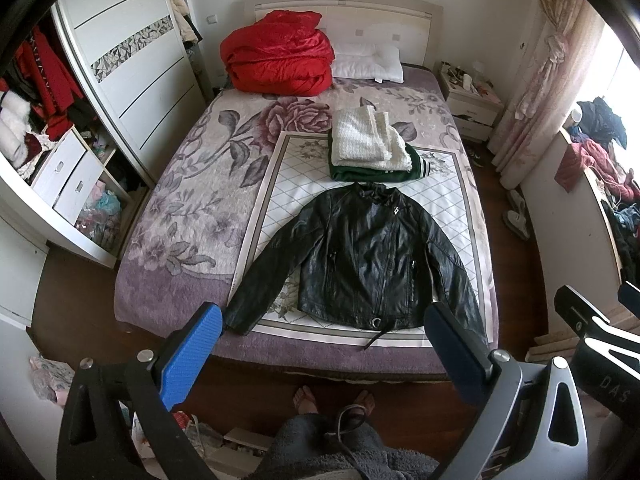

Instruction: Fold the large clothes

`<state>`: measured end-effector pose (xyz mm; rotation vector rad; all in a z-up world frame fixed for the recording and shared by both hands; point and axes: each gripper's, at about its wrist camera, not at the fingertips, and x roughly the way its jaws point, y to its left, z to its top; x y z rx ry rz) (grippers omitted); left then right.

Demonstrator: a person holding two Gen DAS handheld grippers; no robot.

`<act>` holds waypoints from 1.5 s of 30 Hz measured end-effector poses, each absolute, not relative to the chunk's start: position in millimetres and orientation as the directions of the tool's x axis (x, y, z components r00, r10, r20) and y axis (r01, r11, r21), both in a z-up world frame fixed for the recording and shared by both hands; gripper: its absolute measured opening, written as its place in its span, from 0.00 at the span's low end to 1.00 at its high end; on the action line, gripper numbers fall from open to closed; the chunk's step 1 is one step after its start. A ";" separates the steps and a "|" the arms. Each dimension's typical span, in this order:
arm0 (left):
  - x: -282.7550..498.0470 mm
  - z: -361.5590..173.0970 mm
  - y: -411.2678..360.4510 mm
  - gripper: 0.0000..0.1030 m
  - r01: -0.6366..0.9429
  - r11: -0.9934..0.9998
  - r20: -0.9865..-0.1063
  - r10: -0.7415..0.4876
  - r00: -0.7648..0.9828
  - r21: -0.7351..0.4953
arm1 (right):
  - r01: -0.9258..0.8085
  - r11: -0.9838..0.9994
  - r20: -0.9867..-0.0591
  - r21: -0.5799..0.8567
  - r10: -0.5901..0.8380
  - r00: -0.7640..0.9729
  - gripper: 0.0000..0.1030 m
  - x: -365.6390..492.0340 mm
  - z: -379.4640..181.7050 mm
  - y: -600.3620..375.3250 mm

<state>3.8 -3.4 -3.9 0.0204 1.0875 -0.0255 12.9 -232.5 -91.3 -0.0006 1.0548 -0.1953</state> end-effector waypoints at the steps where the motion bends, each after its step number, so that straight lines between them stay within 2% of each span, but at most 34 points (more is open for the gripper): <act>1: 3.8 -3.9 -3.4 1.00 0.031 1.000 -0.885 -0.011 0.465 0.004 | 0.160 0.983 -0.864 -0.094 -0.161 0.477 1.00 13.1 -91.6 -232.2; 45: 5.2 -1.4 -2.9 1.00 0.032 0.999 -0.882 -0.015 0.472 0.000 | 0.158 0.983 -0.859 -0.098 -0.163 0.485 1.00 13.6 -85.0 -230.3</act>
